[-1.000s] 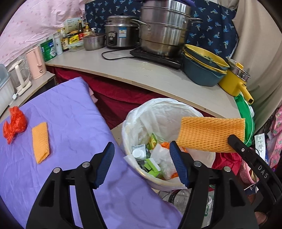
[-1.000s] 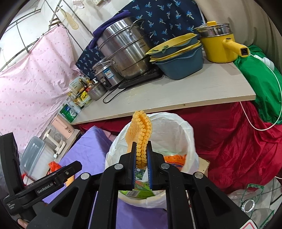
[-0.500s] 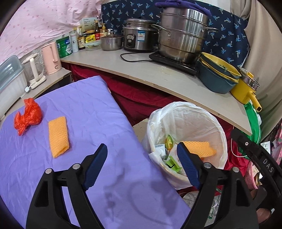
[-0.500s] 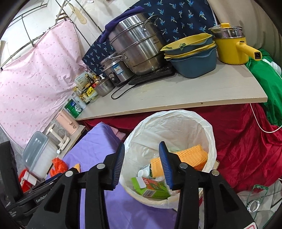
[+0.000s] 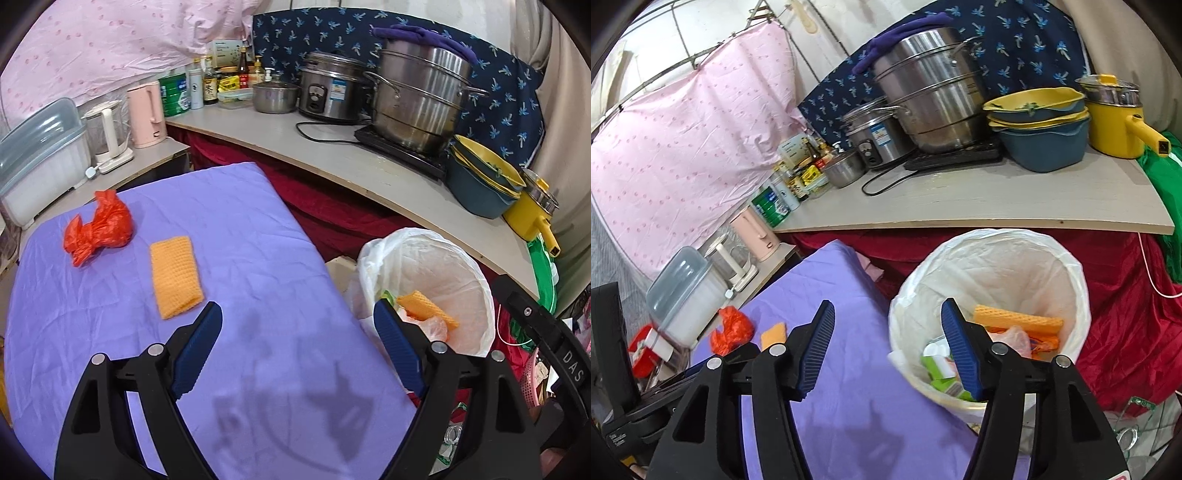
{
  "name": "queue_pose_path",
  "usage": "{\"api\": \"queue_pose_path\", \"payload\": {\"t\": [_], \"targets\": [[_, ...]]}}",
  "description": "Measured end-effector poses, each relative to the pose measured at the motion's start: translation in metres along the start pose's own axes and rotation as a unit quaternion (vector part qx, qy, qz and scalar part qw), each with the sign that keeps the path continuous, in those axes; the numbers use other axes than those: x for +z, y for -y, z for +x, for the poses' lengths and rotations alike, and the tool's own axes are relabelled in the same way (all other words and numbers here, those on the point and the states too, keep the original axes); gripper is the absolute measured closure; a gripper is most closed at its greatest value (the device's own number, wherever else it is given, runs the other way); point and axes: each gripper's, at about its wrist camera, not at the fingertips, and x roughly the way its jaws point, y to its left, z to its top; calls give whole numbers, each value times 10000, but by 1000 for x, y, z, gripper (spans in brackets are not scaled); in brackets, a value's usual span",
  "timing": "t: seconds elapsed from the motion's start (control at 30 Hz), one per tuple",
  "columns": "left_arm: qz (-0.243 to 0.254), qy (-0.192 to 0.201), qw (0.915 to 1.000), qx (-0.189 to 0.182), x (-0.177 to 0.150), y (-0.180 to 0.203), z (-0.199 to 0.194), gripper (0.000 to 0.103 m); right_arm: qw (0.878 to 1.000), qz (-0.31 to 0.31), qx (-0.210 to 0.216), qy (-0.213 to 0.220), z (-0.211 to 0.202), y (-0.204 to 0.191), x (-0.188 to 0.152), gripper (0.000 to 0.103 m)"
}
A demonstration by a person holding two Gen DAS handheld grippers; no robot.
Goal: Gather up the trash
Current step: 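Move both tools back over the red bag and second foam net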
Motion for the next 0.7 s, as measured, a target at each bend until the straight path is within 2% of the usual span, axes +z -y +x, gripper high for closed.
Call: {"api": "queue_pose_path", "payload": {"t": [0.17, 0.7], "targets": [[-194, 46, 9997, 164, -3, -28, -9, 19, 9997, -189, 152, -105, 6, -25, -7, 43], [-809, 71, 9943, 688, -17, -112, -27, 19, 9937, -756, 635, -537, 33, -106, -37, 40]]}}
